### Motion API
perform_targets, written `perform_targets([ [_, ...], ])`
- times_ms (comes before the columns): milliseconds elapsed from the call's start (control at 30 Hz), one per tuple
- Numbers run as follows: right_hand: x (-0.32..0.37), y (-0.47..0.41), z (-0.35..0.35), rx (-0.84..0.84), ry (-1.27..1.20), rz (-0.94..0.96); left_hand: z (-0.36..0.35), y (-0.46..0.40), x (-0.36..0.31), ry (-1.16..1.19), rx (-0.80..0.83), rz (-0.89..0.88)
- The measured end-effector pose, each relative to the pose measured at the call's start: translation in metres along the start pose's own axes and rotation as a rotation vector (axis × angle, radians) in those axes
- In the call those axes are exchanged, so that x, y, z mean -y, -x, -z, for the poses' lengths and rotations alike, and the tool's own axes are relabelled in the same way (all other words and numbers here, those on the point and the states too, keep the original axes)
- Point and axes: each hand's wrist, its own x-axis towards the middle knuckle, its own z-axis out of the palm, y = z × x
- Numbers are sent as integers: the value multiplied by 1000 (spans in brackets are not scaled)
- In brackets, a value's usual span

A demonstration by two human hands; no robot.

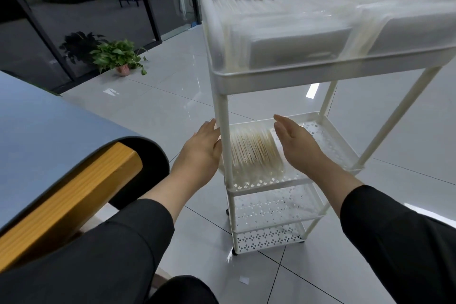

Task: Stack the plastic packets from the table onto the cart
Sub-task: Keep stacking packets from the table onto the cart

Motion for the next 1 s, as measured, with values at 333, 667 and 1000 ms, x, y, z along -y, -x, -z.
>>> perform_targets([
  [333, 77, 131, 19, -190, -174, 352, 32, 126, -29, 65, -125, 37],
  [667, 306, 207, -41, 50, -297, 807, 231, 298, -9, -90, -689, 52],
  [1000, 504, 279, -248, 604, 48, 958, 392, 524, 175, -241, -873, 734],
])
